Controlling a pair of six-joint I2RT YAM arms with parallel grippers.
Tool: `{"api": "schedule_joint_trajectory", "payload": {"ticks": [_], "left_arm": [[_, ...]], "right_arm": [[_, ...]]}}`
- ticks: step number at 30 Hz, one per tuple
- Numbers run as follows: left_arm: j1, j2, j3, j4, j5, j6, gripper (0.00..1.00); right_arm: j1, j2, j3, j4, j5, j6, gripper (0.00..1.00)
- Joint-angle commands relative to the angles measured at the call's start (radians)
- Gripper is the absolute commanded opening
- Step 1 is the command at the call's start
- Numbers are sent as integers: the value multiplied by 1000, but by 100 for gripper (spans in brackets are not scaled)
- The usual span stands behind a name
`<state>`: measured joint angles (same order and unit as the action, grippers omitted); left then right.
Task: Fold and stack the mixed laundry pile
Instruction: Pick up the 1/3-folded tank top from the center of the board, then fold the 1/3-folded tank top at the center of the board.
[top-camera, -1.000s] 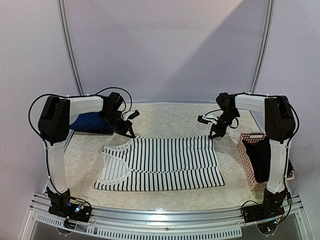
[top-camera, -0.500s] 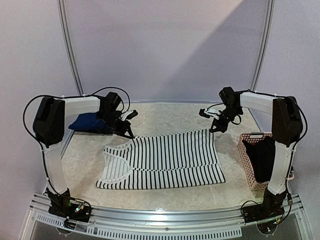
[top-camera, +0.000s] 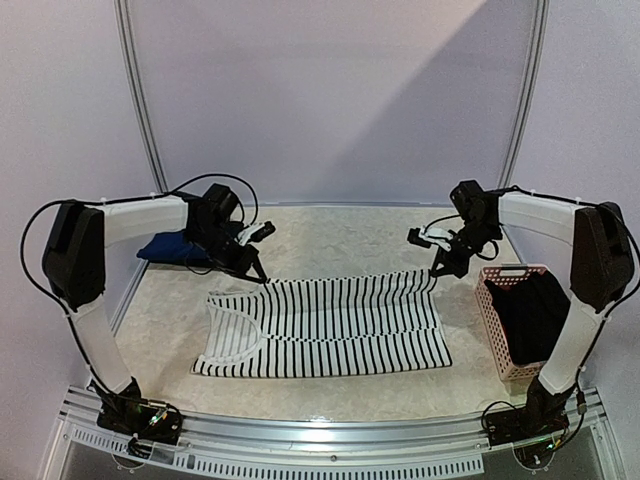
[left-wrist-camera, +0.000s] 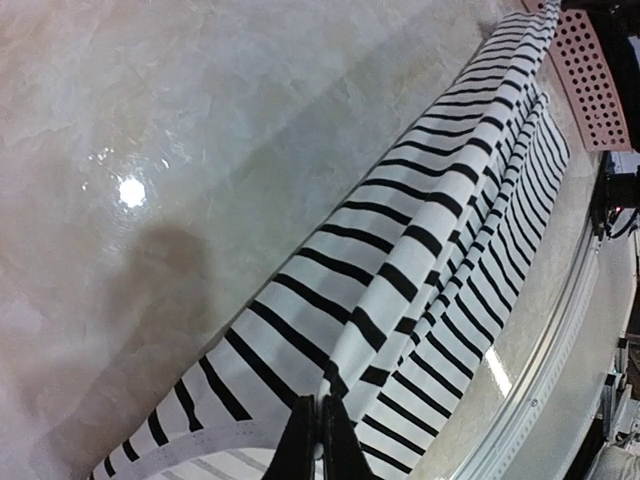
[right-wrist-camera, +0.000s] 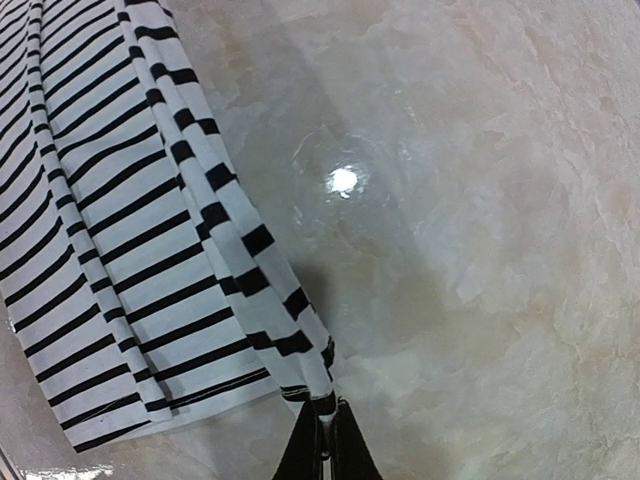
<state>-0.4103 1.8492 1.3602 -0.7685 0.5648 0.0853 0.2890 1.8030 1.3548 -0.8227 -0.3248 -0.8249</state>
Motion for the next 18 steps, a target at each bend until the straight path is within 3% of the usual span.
{"api": "schedule_joint_trajectory", "payload": {"ticks": [1, 11, 18], "left_arm": [[-21, -57, -56, -5, -2, -8, 0], [-71, -100, -161, -11, -49, -8, 0], [-102, -60, -169, -16, -71, -6, 0]], "right_arm": [[18, -80, -69, -25, -2, -17, 0], [83, -185, -234, -18, 8, -12, 0], [107, -152, -308, 62, 66, -1, 0]]}}
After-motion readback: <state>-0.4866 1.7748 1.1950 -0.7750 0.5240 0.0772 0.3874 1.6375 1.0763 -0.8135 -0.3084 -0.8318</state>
